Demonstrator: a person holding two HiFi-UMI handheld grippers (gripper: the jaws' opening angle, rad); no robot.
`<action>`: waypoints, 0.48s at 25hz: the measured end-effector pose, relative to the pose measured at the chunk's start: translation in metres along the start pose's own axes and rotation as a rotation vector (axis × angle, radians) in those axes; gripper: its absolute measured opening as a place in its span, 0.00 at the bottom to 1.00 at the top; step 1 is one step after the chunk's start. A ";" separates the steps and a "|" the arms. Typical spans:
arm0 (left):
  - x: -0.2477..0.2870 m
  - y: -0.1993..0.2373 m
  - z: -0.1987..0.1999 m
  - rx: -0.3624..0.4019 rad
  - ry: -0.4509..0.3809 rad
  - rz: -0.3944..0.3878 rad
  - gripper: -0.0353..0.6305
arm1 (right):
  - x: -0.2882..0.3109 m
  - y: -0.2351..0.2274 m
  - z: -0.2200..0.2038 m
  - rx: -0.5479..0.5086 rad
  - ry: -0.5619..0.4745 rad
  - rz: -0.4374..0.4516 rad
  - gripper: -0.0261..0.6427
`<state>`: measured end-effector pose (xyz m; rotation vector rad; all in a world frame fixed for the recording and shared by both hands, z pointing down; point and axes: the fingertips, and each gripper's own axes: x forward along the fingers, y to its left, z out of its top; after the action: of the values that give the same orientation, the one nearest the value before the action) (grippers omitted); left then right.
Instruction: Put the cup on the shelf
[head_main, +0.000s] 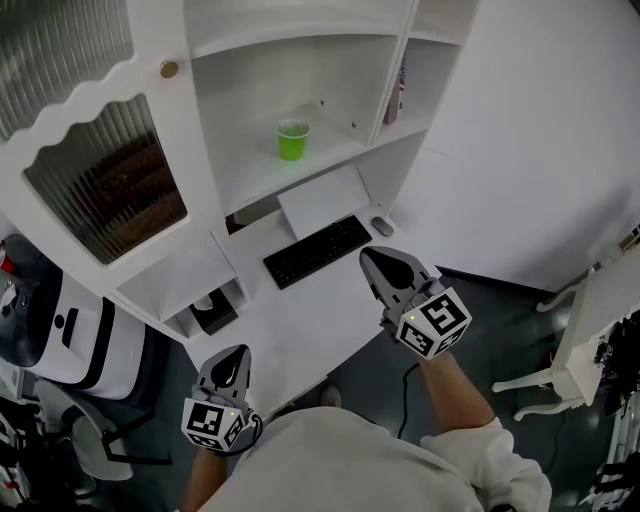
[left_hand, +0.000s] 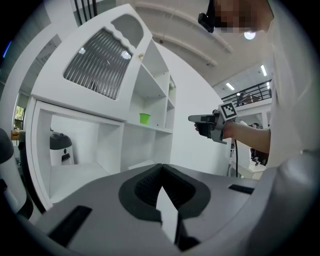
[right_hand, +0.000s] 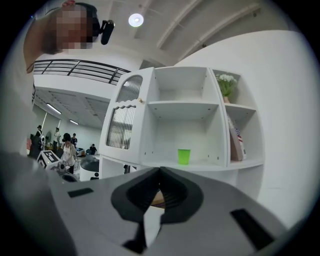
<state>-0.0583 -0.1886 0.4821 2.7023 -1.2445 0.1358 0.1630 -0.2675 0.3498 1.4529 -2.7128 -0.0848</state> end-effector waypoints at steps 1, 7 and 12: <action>0.000 -0.001 0.000 0.002 0.001 -0.003 0.05 | -0.004 0.002 -0.002 0.002 0.000 -0.003 0.05; 0.005 -0.004 0.000 0.009 0.003 -0.021 0.05 | -0.024 0.009 -0.020 0.033 0.011 -0.025 0.05; 0.009 -0.006 0.000 0.014 0.010 -0.033 0.05 | -0.031 0.010 -0.033 0.068 0.021 -0.037 0.04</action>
<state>-0.0478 -0.1909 0.4824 2.7286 -1.2002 0.1541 0.1744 -0.2363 0.3822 1.5131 -2.6974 0.0205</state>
